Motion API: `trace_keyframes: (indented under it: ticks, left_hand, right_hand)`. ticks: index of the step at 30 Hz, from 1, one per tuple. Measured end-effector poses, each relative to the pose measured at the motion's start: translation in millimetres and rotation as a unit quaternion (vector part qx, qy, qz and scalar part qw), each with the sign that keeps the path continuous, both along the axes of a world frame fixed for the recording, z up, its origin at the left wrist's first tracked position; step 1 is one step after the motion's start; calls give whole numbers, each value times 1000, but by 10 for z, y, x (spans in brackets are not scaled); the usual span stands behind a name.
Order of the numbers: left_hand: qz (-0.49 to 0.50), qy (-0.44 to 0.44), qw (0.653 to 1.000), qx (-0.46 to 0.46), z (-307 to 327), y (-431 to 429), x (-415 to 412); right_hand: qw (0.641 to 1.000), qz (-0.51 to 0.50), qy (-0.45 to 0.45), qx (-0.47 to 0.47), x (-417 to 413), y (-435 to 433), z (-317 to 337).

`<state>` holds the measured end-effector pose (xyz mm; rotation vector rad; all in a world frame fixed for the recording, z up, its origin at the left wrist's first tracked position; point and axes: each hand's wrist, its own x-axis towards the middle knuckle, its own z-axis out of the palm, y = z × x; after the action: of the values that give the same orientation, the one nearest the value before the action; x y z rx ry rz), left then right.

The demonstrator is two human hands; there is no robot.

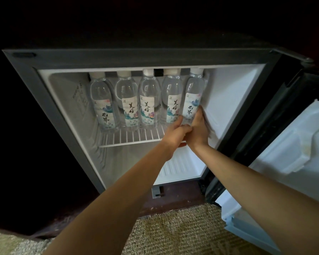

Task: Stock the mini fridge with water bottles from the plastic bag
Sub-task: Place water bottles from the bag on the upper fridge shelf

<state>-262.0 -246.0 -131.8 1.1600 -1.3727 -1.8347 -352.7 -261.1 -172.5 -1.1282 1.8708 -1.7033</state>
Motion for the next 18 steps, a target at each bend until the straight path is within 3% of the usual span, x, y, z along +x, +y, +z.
trace_keyframes:
  ticks: [9, 12, 18]
  left_hand:
    - [2, -37, 999, -18, -35, 70, 228]
    - [17, -50, 998, -18, -32, 136, 380]
    - [34, -82, 996, -19, 91, 330, 679]
  right_hand:
    - [985, -9, 141, 101, -44, 184, -1]
    - [983, -7, 151, 103, -31, 308, -9]
    - [969, 34, 152, 193, 29, 689, -19]
